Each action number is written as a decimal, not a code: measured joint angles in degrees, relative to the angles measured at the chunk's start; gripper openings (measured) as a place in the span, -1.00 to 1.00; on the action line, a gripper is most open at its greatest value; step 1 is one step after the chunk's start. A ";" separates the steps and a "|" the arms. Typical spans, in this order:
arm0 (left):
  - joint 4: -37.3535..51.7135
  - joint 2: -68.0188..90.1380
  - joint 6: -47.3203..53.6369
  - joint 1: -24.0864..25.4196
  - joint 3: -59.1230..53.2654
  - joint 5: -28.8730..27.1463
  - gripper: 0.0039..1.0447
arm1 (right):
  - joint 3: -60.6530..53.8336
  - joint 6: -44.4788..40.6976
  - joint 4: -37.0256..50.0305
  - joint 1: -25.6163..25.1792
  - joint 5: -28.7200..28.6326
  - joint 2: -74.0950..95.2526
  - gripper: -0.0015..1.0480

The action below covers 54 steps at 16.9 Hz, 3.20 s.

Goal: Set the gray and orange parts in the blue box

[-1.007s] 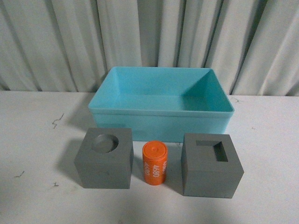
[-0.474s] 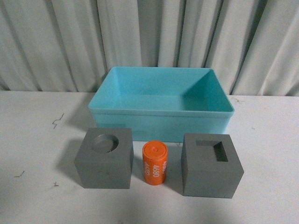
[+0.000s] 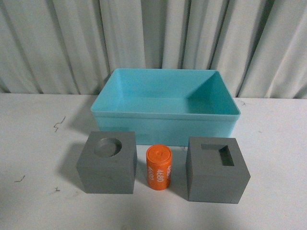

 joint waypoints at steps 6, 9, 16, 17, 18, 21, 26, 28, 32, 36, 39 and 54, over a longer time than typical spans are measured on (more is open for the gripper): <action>0.00 0.00 0.00 0.00 0.00 -0.02 0.88 | 1.95 2.01 -4.57 0.28 3.67 3.48 0.87; -0.02 0.00 0.00 -0.02 0.00 0.00 0.88 | 18.12 3.23 7.85 -7.58 7.96 43.47 0.87; -0.02 0.00 0.00 -0.02 0.00 -0.02 0.88 | 34.05 0.68 29.48 6.84 2.01 90.31 0.87; 0.00 0.00 0.00 -0.02 0.00 0.00 0.88 | 36.00 2.16 30.14 9.68 2.49 93.90 0.87; -0.02 0.00 0.00 -0.02 0.00 0.02 0.88 | 37.27 3.23 29.27 11.41 3.17 95.58 0.87; -0.02 0.00 0.00 -0.02 0.00 0.00 0.88 | 39.95 9.07 26.18 18.95 6.97 98.14 0.87; 0.00 0.00 0.00 -0.02 0.00 0.00 0.88 | 39.93 11.21 22.82 22.71 8.17 100.02 0.87; 0.00 0.00 0.00 -0.02 0.00 -0.02 0.88 | 39.82 12.33 22.49 23.34 8.61 100.76 0.87; -0.02 0.00 0.00 -0.02 0.00 0.00 0.88 | 40.17 13.44 23.32 23.30 10.14 105.66 0.87; 0.00 0.00 0.00 0.00 0.00 0.00 0.88 | 40.89 14.16 24.50 23.26 10.38 107.21 0.87; -0.02 0.00 0.00 -0.02 0.00 0.00 0.88 | 41.16 14.19 24.52 23.26 10.69 107.47 0.87; 0.00 0.00 0.00 -0.02 0.00 0.00 0.88 | 36.41 13.42 20.63 20.79 11.21 99.71 -0.65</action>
